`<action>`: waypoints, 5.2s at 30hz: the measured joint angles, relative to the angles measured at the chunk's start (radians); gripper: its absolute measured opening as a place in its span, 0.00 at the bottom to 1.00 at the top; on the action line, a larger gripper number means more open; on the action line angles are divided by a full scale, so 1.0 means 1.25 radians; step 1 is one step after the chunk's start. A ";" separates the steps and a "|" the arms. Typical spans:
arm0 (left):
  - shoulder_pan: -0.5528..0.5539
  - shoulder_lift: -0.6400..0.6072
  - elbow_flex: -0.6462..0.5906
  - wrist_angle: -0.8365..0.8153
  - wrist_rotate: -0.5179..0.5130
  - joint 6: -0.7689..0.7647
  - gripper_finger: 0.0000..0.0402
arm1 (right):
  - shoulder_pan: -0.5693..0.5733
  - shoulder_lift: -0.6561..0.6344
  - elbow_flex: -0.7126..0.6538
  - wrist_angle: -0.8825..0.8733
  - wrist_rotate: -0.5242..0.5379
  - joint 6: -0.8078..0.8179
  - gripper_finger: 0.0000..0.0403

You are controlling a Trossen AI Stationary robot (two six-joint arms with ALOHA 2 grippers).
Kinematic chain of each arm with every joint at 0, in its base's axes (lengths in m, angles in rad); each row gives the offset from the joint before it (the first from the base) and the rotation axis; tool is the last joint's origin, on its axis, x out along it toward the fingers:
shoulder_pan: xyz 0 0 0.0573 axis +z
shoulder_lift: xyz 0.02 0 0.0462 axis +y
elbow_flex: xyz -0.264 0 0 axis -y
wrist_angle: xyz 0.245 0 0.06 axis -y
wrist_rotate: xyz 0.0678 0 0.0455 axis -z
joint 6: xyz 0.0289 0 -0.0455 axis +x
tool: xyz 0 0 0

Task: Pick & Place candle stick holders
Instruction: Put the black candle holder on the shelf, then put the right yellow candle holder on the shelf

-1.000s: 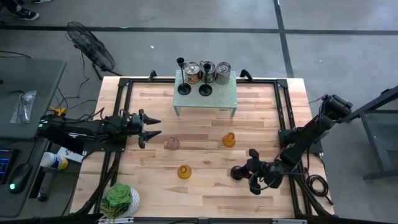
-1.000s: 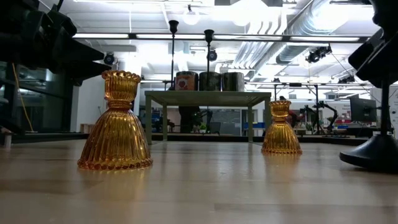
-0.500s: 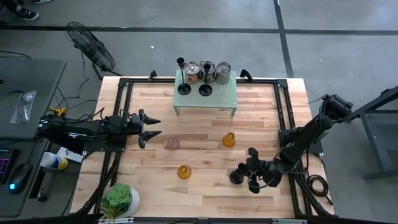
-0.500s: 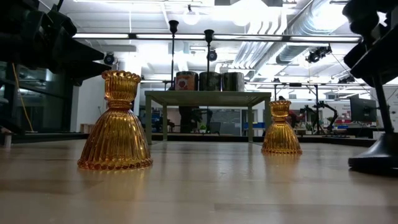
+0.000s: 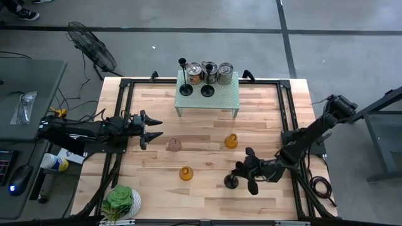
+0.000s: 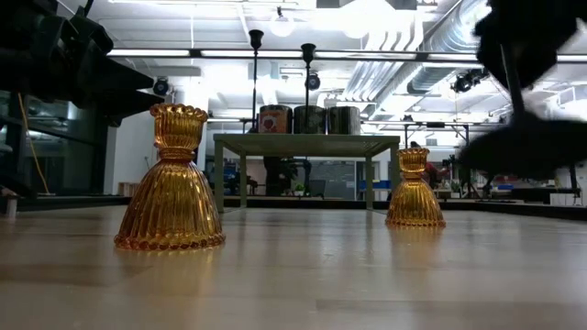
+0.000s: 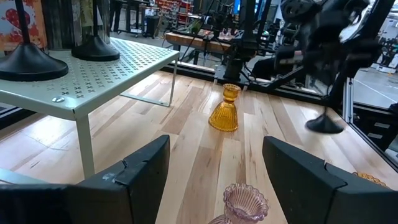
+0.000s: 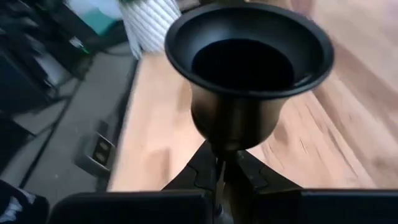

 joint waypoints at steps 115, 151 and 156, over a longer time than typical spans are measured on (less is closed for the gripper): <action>0.000 0.000 0.000 0.000 0.000 0.000 0.63 | -0.900 0.105 0.481 -0.531 -0.021 -0.147 0.04; 0.000 0.000 0.000 0.000 0.000 0.000 0.63 | -0.831 0.024 0.480 -0.685 -0.125 -0.150 0.56; 0.000 0.000 0.000 0.000 0.000 0.000 0.63 | -0.785 -0.020 0.474 -0.786 -0.172 -0.150 0.56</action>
